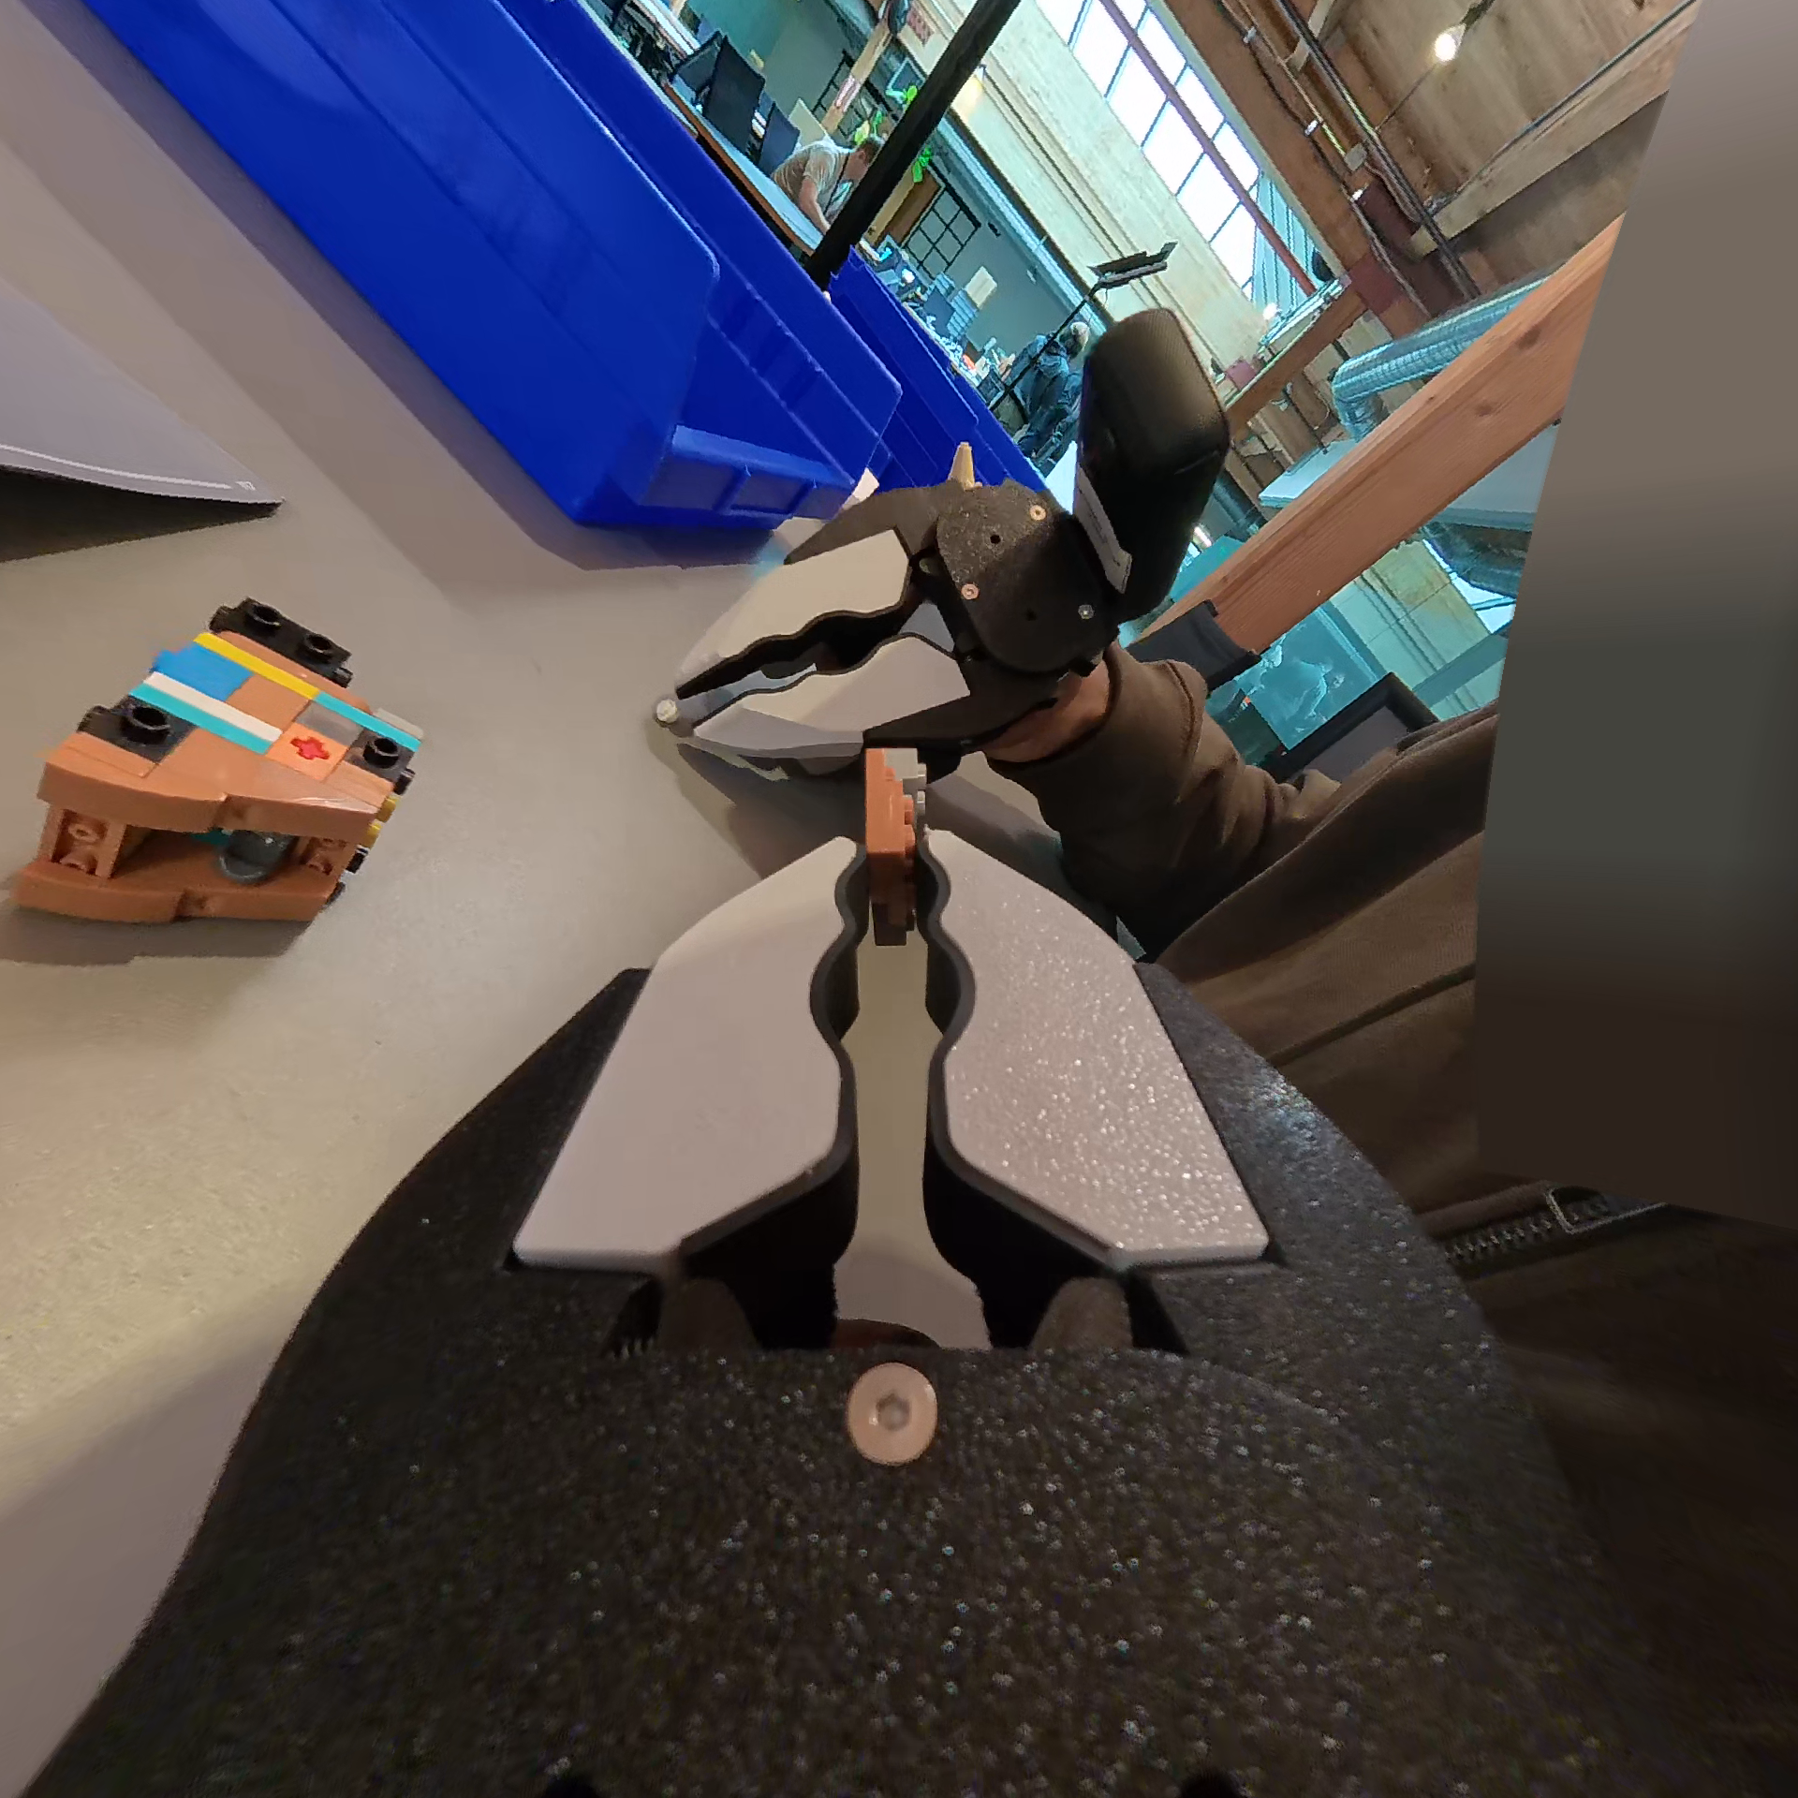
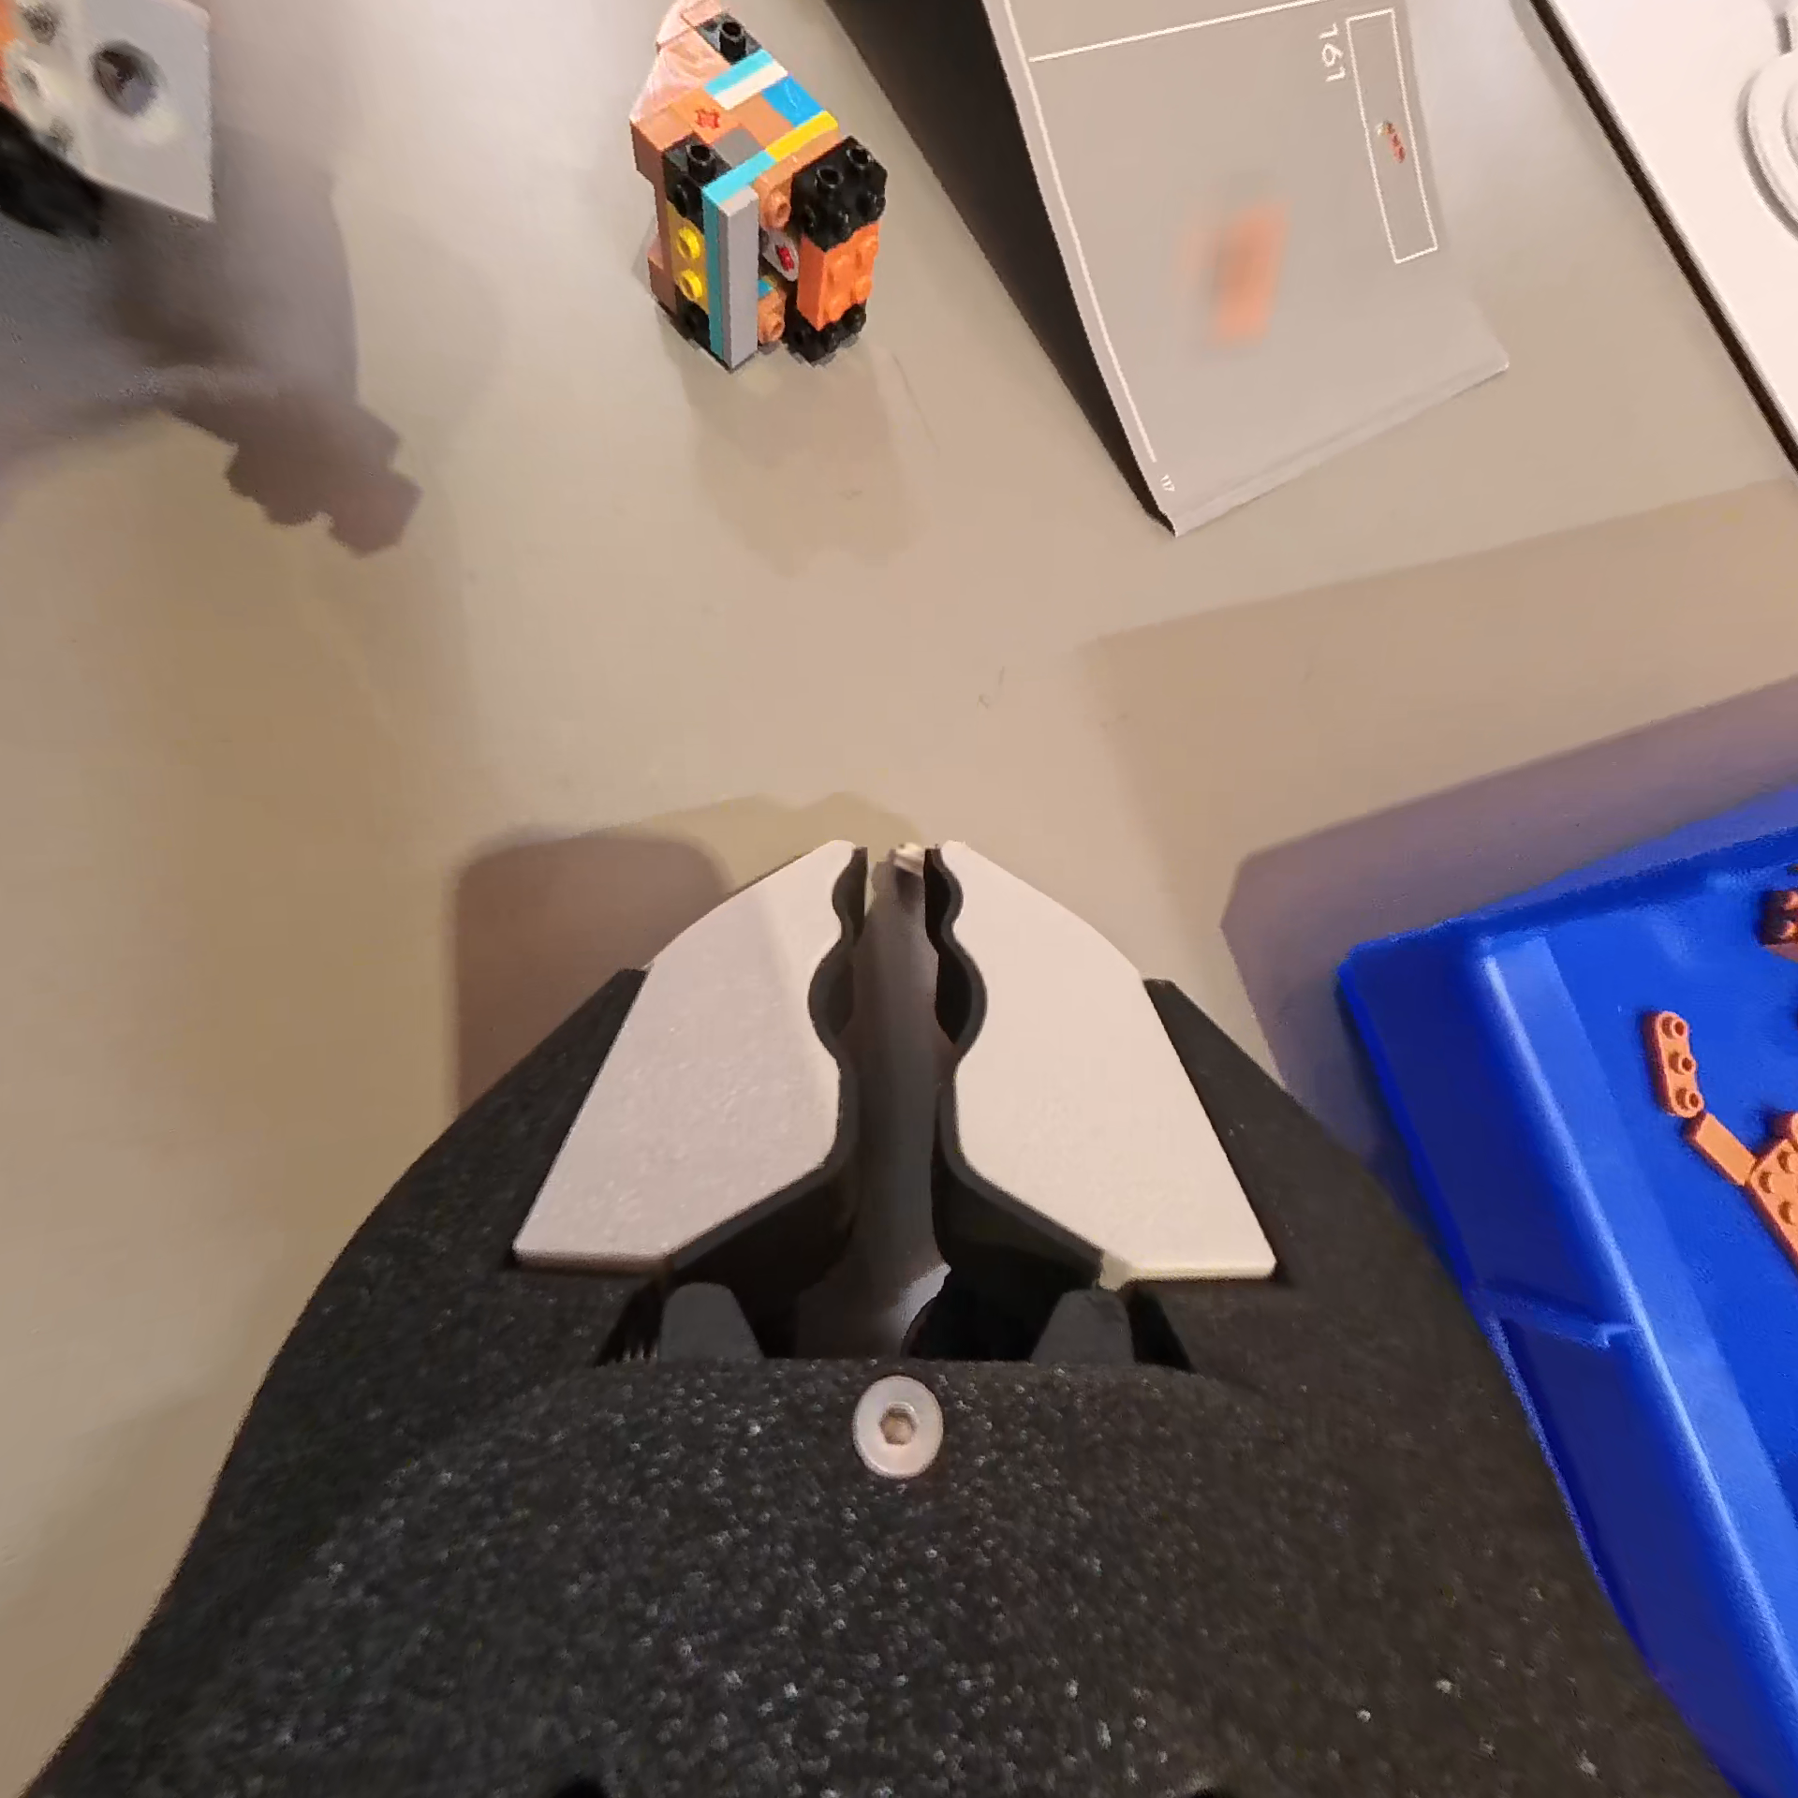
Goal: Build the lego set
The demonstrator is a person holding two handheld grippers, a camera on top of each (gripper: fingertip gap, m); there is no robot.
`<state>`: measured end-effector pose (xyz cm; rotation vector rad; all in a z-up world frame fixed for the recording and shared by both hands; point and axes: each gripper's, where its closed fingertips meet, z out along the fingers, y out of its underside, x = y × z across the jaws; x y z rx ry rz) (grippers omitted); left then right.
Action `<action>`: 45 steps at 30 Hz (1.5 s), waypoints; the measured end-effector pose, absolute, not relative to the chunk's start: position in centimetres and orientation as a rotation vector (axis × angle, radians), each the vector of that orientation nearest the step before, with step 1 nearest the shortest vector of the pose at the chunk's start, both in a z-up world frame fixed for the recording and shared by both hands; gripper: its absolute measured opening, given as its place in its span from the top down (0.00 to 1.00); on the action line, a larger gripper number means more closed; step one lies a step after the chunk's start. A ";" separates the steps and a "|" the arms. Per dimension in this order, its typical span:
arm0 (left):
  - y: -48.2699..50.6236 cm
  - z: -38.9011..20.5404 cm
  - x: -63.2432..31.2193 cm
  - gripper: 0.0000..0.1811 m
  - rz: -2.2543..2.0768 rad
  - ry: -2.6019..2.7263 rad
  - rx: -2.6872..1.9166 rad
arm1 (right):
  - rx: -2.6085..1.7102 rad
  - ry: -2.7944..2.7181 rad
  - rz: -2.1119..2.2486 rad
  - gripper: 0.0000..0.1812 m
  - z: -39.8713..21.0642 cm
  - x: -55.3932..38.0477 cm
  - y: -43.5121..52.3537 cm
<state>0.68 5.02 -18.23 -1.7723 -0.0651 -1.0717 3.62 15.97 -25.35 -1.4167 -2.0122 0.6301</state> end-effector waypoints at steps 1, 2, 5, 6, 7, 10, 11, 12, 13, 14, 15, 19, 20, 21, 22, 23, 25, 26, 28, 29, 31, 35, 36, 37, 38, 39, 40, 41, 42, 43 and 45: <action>5.1 -18.2 0.6 0.95 -1.072 -0.066 -1.771 | -1.414 -2.011 0.626 0.94 -25.3 3.7 16.0; 5.1 -18.2 0.6 0.95 -1.072 -0.066 -1.771 | -1.409 -2.012 0.625 0.94 -25.2 3.8 16.0; 5.1 -18.2 0.6 0.95 -1.070 -0.063 -1.772 | -1.399 -2.027 0.625 0.94 -25.2 4.0 15.8; 5.1 -18.2 0.6 0.95 -1.069 -0.062 -1.771 | -1.394 -2.026 0.618 0.94 -25.2 4.0 15.8; 5.1 -18.2 0.6 0.95 -1.069 -0.063 -1.771 | -1.387 -2.019 0.615 0.94 -25.1 3.8 16.0; 5.0 -18.2 0.6 0.95 -1.067 -0.064 -1.770 | -1.397 -2.005 0.621 0.94 -25.0 3.6 16.3; 5.1 -18.2 0.6 0.95 -1.066 -0.064 -1.770 | -1.402 -2.009 0.619 0.94 -25.0 3.6 16.3; 5.0 -18.2 0.6 0.95 -1.066 -0.065 -1.769 | -1.406 -2.016 0.616 0.94 -25.2 3.6 16.3; 5.0 -18.2 0.6 0.95 -1.066 -0.067 -1.769 | -1.409 -2.025 0.611 0.94 -25.3 3.7 16.2; 5.1 -18.2 0.6 0.95 -1.066 -0.068 -1.768 | -1.409 -2.029 0.607 0.94 -25.4 3.8 16.2; 5.1 -18.2 0.5 0.95 -1.067 -0.069 -1.768 | -1.408 -2.030 0.605 0.94 -25.4 3.9 16.1; 5.1 -18.2 0.6 0.95 -1.070 -0.066 -1.771 | -1.410 -2.034 0.603 0.94 -25.4 4.3 15.9; 5.1 -18.2 0.6 0.95 -1.070 -0.065 -1.772 | -1.410 -2.036 0.603 0.94 -25.4 4.4 15.8; 5.1 -18.2 0.6 0.95 -1.071 -0.066 -1.771 | -1.408 -2.035 0.603 0.94 -25.4 4.5 15.7; 5.1 -18.2 0.6 0.95 -1.071 -0.067 -1.771 | -1.407 -2.030 0.603 0.94 -25.2 4.6 15.7; 5.1 -18.2 0.6 0.95 -1.070 -0.066 -1.772 | -1.409 -2.020 0.604 0.94 -25.1 4.6 15.7; 5.2 -18.2 0.6 0.95 -1.068 -0.066 -1.773 | -1.420 -1.989 0.616 0.94 -24.8 4.6 15.8; 5.2 -18.3 0.6 0.95 -1.067 -0.068 -1.775 | -1.428 -1.973 0.624 0.94 -24.7 4.5 15.9; 5.2 -18.4 0.5 0.95 -1.068 -0.075 -1.786 | -1.449 -1.958 0.631 0.93 -25.0 4.3 16.0; 5.3 -18.5 0.5 0.95 -1.073 -0.083 -1.792 | -1.457 -1.958 0.628 0.93 -25.2 4.3 16.1; 5.4 -18.6 0.4 0.95 -1.087 -0.108 -1.803 | -1.463 -1.957 0.622 0.93 -25.5 4.1 16.2; 5.7 -19.1 0.1 0.95 -1.144 -0.170 -1.828 | -1.482 -1.951 0.636 0.93 -25.6 3.7 16.4; 5.8 -19.2 0.1 0.95 -1.157 -0.181 -1.833 | -1.489 -1.951 0.635 0.93 -25.6 3.7 16.6; 5.8 -19.3 0.1 0.95 -1.169 -0.189 -1.840 | -1.494 -1.951 0.636 0.93 -25.7 3.6 16.7; 5.8 -19.4 0.1 0.95 -1.181 -0.195 -1.846 | -1.501 -1.953 0.642 0.93 -25.7 3.6 16.7; 5.9 -19.5 0.2 0.95 -1.191 -0.200 -1.852 | -1.507 -1.958 0.651 0.93 -25.8 3.5 16.7; 5.9 -19.5 0.2 0.95 -1.200 -0.206 -1.855 | -1.510 -1.965 0.659 0.94 -25.8 3.5 16.6; 5.9 -19.6 0.2 0.95 -1.210 -0.211 -1.857 | -1.511 -1.973 0.666 0.95 -25.8 3.5 16.5; 6.0 -19.6 0.3 0.95 -1.218 -0.215 -1.857 | -1.510 -1.977 0.669 0.95 -25.8 3.4 16.5; 6.0 -19.6 0.3 0.95 -1.226 -0.219 -1.856 | -1.510 -1.980 0.670 0.95 -25.9 3.4 16.5; 6.0 -19.6 0.3 0.95 -1.243 -0.229 -1.853 | -1.506 -1.984 0.670 0.96 -25.9 3.3 16.5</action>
